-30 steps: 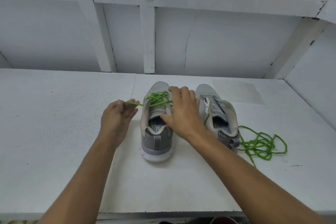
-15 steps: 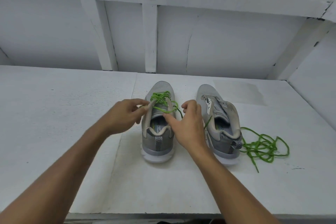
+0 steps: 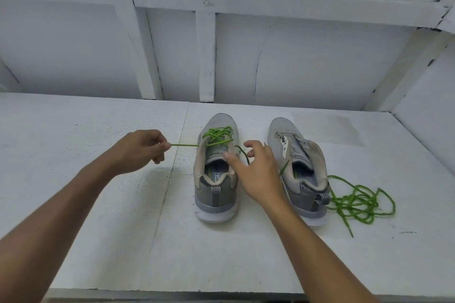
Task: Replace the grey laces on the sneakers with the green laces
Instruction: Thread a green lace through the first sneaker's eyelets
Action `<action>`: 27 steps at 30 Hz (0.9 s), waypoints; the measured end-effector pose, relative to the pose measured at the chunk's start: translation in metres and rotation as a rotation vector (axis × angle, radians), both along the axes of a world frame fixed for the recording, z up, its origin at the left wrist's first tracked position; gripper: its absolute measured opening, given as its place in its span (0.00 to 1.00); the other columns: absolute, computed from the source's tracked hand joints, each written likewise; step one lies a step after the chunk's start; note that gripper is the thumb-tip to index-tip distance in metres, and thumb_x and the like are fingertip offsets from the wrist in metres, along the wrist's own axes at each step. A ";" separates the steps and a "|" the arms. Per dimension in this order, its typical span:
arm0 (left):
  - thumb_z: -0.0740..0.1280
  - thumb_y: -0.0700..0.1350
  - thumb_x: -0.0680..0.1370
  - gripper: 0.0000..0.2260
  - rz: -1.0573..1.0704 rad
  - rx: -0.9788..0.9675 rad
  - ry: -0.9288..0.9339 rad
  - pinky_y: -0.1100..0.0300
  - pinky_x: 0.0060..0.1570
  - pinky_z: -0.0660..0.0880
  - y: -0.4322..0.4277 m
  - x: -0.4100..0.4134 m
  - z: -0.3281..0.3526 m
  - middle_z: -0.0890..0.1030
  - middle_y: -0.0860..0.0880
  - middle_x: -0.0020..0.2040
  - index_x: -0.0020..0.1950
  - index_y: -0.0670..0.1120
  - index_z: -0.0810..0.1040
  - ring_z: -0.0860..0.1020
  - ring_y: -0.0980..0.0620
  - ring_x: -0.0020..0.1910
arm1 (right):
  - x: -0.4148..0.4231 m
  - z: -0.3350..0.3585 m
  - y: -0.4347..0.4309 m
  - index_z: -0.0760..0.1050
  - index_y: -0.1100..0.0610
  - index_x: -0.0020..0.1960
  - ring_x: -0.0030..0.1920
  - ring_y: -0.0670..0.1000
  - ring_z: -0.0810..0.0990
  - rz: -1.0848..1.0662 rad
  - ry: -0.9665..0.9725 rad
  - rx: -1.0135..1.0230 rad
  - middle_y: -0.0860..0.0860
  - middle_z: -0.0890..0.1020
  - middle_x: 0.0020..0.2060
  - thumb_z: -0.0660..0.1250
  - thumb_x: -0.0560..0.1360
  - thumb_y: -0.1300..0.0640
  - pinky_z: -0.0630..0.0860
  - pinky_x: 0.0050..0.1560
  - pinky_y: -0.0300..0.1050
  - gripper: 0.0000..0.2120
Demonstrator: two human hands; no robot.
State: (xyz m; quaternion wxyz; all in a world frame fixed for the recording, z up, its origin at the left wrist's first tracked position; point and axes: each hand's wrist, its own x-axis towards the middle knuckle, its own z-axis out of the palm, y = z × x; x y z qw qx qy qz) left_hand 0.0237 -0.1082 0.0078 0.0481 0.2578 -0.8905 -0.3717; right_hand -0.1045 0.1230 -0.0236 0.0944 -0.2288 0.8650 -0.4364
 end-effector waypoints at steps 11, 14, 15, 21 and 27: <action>0.61 0.51 0.82 0.09 -0.081 0.126 -0.087 0.51 0.49 0.80 0.022 -0.017 -0.014 0.85 0.50 0.48 0.61 0.53 0.75 0.84 0.53 0.42 | -0.015 0.019 -0.012 0.74 0.56 0.63 0.60 0.52 0.73 0.040 -0.245 0.012 0.50 0.76 0.56 0.48 0.83 0.42 0.66 0.55 0.44 0.24; 0.60 0.49 0.82 0.19 -0.039 -0.078 -0.116 0.60 0.44 0.76 0.025 -0.021 -0.006 0.84 0.53 0.44 0.74 0.54 0.65 0.83 0.55 0.37 | -0.021 0.025 -0.008 0.77 0.55 0.60 0.59 0.51 0.75 0.073 -0.104 0.055 0.48 0.78 0.57 0.55 0.79 0.63 0.66 0.51 0.39 0.16; 0.60 0.50 0.82 0.19 -0.011 -0.135 -0.068 0.61 0.41 0.75 0.028 -0.021 -0.002 0.84 0.54 0.43 0.73 0.53 0.66 0.82 0.56 0.37 | -0.024 0.027 -0.007 0.78 0.55 0.59 0.58 0.51 0.76 0.097 -0.049 0.097 0.49 0.78 0.58 0.56 0.77 0.66 0.67 0.51 0.39 0.17; 0.63 0.47 0.80 0.08 -0.054 -0.155 -0.013 0.59 0.38 0.78 0.050 -0.030 0.006 0.83 0.54 0.41 0.56 0.50 0.80 0.81 0.55 0.39 | -0.045 0.043 -0.013 0.73 0.52 0.44 0.46 0.55 0.78 0.280 0.158 0.379 0.52 0.80 0.47 0.62 0.75 0.63 0.70 0.41 0.43 0.07; 0.64 0.48 0.80 0.09 -0.092 -0.316 -0.185 0.59 0.47 0.73 0.041 -0.037 0.003 0.83 0.49 0.51 0.56 0.49 0.81 0.77 0.50 0.49 | -0.054 0.066 -0.020 0.68 0.55 0.48 0.46 0.56 0.73 0.396 0.441 0.398 0.53 0.75 0.47 0.58 0.76 0.64 0.73 0.42 0.50 0.05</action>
